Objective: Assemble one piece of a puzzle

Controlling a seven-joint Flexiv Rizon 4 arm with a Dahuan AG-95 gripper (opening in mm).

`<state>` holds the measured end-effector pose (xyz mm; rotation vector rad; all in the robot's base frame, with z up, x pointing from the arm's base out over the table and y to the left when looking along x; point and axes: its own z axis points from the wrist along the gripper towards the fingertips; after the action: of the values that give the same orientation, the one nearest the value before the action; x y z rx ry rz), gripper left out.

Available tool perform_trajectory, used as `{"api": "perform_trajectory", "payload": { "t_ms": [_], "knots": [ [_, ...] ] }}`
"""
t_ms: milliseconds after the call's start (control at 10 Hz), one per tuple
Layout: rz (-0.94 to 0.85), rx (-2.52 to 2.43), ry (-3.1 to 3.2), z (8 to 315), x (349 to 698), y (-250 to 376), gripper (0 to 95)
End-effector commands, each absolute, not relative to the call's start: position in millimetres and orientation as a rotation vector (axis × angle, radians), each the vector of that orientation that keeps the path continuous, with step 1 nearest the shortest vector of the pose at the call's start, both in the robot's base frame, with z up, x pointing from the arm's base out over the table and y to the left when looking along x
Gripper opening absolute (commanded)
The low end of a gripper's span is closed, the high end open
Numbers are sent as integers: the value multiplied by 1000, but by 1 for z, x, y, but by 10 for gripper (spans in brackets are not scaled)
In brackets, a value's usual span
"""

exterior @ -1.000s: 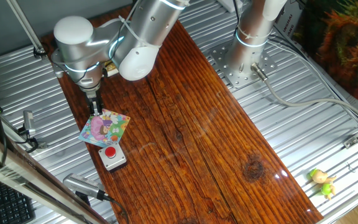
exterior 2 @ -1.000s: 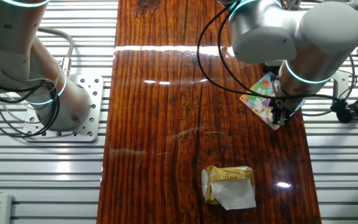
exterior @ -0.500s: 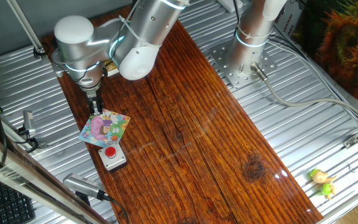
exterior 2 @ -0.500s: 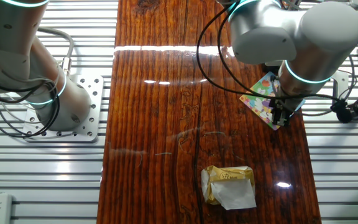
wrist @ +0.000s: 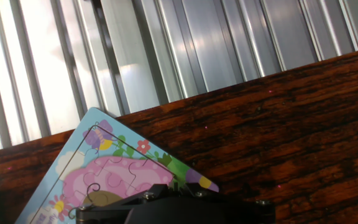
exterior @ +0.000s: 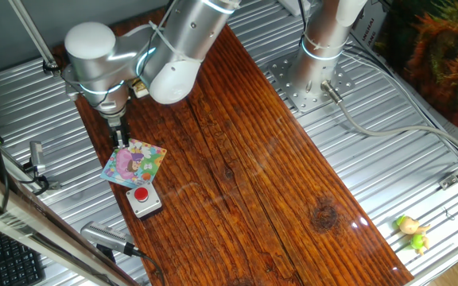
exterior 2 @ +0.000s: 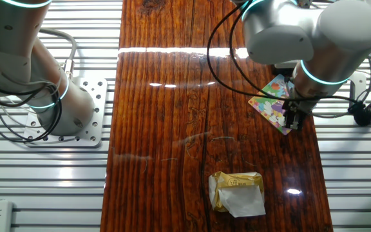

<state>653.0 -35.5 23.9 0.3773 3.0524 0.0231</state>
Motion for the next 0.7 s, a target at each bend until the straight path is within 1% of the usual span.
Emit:
{"api": "perform_trajectory", "payload": {
  "t_ms": [100,700],
  "knots": [
    [25,378,3052,24,654,-35,0],
    [17,384,3060,33,655,-35,0]
  ]
}}
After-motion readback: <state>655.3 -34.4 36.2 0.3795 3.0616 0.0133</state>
